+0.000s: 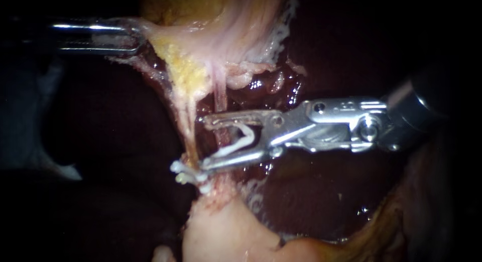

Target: Clipping third clip left tube

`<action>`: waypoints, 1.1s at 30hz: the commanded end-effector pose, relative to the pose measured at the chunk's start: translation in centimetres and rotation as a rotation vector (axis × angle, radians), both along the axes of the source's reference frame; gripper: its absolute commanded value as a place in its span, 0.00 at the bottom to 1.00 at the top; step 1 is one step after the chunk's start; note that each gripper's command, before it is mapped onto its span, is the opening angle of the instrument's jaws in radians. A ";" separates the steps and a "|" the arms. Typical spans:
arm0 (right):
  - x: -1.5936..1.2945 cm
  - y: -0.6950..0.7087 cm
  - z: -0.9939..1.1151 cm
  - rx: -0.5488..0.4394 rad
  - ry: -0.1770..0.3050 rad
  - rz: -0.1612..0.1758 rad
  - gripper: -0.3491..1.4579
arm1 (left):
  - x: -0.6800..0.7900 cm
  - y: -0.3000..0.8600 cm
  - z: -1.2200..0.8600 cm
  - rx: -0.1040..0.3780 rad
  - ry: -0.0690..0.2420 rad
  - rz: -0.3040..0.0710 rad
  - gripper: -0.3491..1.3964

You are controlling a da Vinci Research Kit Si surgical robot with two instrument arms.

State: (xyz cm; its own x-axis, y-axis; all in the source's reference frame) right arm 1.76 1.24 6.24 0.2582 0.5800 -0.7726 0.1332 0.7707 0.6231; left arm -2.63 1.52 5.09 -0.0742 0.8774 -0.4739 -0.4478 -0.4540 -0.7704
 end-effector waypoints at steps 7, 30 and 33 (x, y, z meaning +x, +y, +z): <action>0.11 0.04 0.18 0.020 0.000 0.007 0.46 | -0.02 -0.01 0.01 -0.001 0.000 0.000 0.00; 0.36 0.00 0.48 0.045 0.129 -0.032 0.45 | -0.08 0.00 0.02 -0.001 0.000 -0.001 0.00; 0.44 0.00 0.48 0.051 0.133 -0.027 0.45 | -0.08 0.00 0.02 -0.001 0.000 -0.001 0.00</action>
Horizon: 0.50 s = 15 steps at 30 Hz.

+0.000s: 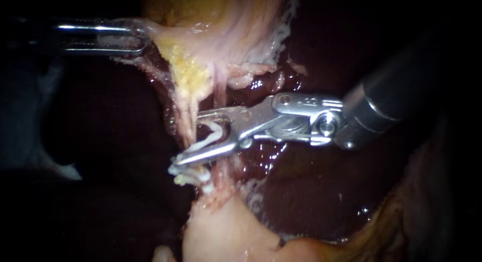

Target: Clipping third clip left tube

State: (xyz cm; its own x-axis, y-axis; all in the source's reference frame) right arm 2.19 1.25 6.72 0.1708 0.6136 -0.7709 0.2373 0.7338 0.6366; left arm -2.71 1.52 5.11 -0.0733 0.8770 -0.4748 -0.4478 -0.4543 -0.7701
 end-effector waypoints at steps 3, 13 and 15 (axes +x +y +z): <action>0.08 0.00 -0.01 0.015 0.020 0.004 0.44 | 0.00 0.00 0.00 0.000 0.000 0.000 0.00; 0.26 -0.02 -0.06 0.050 0.045 0.017 0.44 | 0.00 0.00 0.02 -0.001 0.000 0.000 0.00; 0.27 -0.02 -0.11 0.053 0.049 0.018 0.44 | 0.01 0.00 0.02 -0.002 -0.002 -0.001 0.00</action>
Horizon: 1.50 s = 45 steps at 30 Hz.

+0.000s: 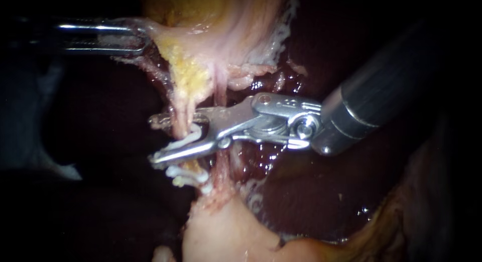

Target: Clipping third clip left tube

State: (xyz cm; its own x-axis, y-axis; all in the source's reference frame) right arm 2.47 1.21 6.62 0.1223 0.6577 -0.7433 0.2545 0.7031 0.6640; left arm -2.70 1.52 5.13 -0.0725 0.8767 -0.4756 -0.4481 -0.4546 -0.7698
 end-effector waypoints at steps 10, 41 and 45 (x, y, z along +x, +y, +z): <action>-0.07 0.12 -0.49 0.024 0.003 0.004 0.44 | 0.01 0.00 0.00 -0.001 -0.002 0.000 0.00; -0.16 0.13 -0.61 0.208 -0.050 0.021 0.00 | 0.02 -0.01 0.04 -0.002 0.000 0.002 0.00; -0.19 0.12 -0.62 0.234 -0.076 0.037 0.00 | 0.02 -0.01 0.04 -0.002 0.000 0.003 0.00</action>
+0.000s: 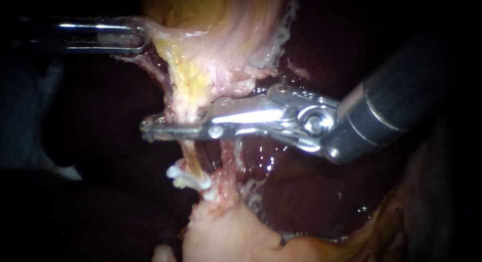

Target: Clipping third clip left tube

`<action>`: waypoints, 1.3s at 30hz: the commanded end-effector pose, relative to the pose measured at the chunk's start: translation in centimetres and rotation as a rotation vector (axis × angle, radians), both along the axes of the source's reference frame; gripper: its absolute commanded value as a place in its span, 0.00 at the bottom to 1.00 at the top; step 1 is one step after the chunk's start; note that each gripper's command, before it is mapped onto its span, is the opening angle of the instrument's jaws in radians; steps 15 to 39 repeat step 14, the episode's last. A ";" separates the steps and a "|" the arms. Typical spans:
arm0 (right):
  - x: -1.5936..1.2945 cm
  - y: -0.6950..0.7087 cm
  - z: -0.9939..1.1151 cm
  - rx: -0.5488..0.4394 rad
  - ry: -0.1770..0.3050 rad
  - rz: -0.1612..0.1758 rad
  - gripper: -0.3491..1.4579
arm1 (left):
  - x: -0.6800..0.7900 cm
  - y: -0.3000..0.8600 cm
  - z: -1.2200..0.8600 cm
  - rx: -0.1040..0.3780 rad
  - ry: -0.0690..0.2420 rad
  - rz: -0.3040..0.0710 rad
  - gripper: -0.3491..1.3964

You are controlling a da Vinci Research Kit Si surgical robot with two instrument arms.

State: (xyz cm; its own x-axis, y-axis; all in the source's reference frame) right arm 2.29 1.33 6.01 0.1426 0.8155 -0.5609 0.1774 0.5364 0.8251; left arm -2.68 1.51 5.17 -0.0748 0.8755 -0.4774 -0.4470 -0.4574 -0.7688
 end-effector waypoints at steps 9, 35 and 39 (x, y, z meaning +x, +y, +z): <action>-0.02 0.01 -0.01 0.011 -0.016 -0.007 0.00 | 0.00 0.00 0.00 0.001 0.002 0.002 0.00; -0.02 0.01 0.01 0.010 -0.016 -0.006 0.00 | 0.00 0.01 0.01 0.001 0.002 0.002 0.00; -0.02 0.01 0.01 0.010 -0.016 -0.006 0.00 | 0.00 0.01 0.01 0.001 0.002 0.002 0.00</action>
